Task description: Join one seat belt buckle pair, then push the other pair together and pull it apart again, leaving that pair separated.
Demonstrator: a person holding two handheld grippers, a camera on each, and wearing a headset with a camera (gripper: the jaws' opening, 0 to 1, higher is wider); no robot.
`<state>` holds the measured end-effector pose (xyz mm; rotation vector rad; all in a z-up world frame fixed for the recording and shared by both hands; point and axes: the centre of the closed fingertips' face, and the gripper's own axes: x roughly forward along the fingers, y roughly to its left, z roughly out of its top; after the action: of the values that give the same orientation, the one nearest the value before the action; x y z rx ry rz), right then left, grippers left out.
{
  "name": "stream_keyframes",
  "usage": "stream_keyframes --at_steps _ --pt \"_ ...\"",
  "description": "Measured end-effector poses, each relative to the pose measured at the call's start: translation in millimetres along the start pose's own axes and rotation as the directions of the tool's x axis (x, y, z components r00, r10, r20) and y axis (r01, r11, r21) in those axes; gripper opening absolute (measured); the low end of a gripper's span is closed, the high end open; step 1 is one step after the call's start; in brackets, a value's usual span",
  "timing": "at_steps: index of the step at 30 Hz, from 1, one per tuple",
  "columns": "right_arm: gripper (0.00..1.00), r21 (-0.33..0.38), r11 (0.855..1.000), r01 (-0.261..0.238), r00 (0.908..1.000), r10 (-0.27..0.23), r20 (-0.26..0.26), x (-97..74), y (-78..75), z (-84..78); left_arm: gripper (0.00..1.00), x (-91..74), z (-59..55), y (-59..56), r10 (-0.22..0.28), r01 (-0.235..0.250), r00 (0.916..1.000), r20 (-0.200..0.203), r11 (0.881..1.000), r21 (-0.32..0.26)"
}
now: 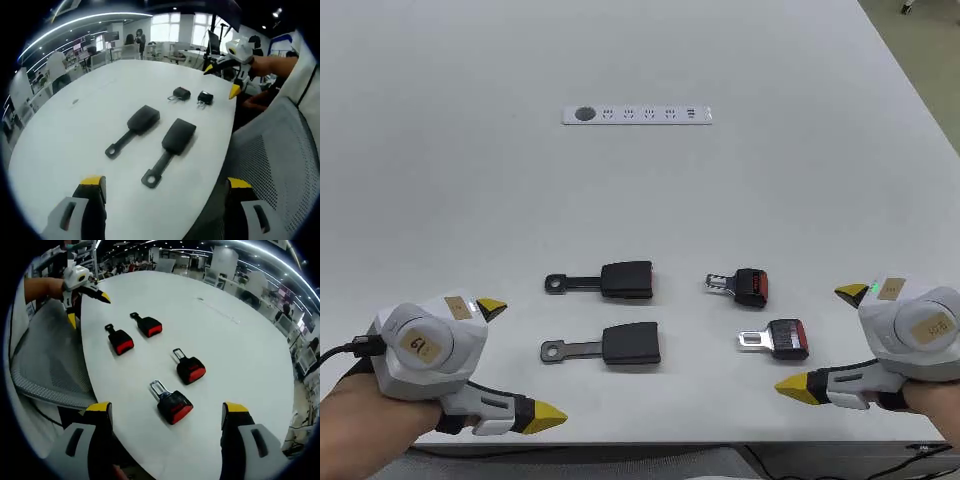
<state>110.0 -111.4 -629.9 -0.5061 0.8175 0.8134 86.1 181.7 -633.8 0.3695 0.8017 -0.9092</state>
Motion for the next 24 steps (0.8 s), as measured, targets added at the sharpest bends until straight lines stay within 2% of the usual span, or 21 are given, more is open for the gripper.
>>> stream_keyframes --at_steps 6,13,18,24 --pt "0.9 -0.004 1.0 0.007 0.9999 -0.007 -0.01 1.0 -1.5 -0.1 0.99 -0.3 -1.2 5.3 0.014 -0.014 0.9999 0.001 1.0 -0.012" --pt "0.9 -0.006 1.0 0.004 0.9999 -0.004 -0.012 4.6 -0.4 -1.0 0.99 -0.7 -0.8 3.2 0.016 -0.016 0.9999 -0.002 1.0 -0.01" --pt "0.94 0.038 0.999 0.016 0.9999 -0.016 0.0 3.3 -1.3 0.8 0.99 -1.3 -1.2 5.4 0.024 -0.024 0.9997 0.002 1.0 -0.018" --pt "0.95 0.043 0.999 0.02 0.9998 -0.02 0.007 2.2 -3.3 1.1 1.0 -2.2 -1.3 4.4 0.022 -0.022 0.9997 0.006 0.999 -0.026"
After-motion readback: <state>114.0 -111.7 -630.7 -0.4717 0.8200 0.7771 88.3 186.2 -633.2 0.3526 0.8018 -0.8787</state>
